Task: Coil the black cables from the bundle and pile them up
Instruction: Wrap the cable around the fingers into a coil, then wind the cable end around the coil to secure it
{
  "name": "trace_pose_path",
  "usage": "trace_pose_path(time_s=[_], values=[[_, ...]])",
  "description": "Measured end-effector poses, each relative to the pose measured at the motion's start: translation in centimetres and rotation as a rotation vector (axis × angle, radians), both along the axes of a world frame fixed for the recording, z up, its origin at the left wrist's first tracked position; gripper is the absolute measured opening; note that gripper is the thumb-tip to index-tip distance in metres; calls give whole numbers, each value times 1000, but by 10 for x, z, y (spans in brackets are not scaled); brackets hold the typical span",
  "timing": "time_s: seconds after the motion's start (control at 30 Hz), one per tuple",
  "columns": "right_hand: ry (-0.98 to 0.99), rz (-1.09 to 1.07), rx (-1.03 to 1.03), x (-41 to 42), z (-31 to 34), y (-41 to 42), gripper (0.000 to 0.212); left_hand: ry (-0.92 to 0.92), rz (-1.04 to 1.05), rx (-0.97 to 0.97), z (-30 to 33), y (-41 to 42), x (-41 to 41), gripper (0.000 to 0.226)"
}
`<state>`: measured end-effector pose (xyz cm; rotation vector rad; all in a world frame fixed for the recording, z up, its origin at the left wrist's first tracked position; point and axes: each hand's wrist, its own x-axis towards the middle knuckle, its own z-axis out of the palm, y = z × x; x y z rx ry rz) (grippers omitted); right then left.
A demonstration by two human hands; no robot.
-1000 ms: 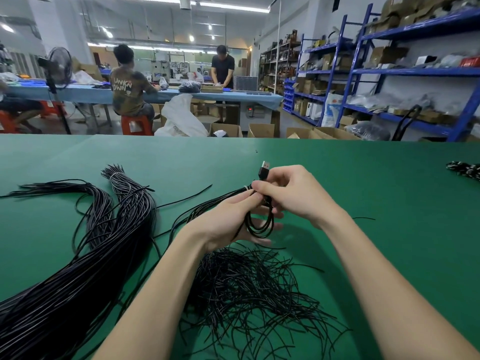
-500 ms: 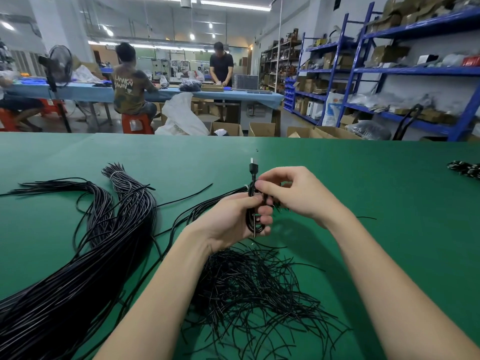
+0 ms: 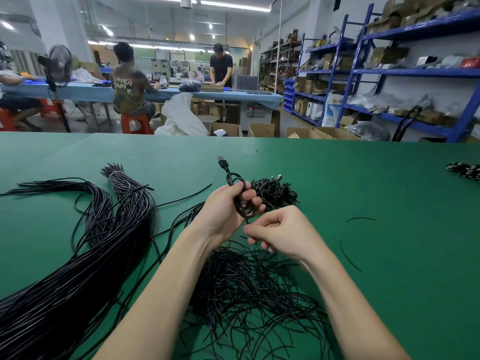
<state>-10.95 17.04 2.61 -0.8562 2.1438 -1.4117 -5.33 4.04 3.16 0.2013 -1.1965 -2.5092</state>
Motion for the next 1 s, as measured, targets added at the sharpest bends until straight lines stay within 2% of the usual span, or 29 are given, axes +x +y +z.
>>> trace_pose_path(time_s=[0.17, 0.23, 0.37, 0.47, 0.57, 0.7, 0.8, 0.93, 1.0], values=[[-38, 74, 70, -3, 3, 5, 15, -9, 26, -36, -4, 0, -2, 24], [0, 36, 59, -8, 13, 11, 23, -41, 35, -128, -5, -1, -1, 26], [96, -123, -92, -22, 29, 8, 31, -114, -35, -386, -6, 2, 0, 29], [181, -115, -83, -22, 36, -10, 29, -148, -65, -578, -8, 9, -1, 28], [252, -182, -43, -26, 41, -20, 28, -175, -68, -682, -7, 8, 1, 28], [266, -185, 19, -31, 45, -25, 30, -179, -73, -663, -5, 6, 2, 50], [263, -166, 58, -37, 47, -25, 23, -212, -103, -604, -3, 8, -1, 32], [21, -164, -45, -47, 40, -22, 18, -215, -167, -427, 1, 9, -4, 34], [-85, -187, -93, -50, 37, -22, 14, -206, -128, -383, 1, 10, -4, 24]])
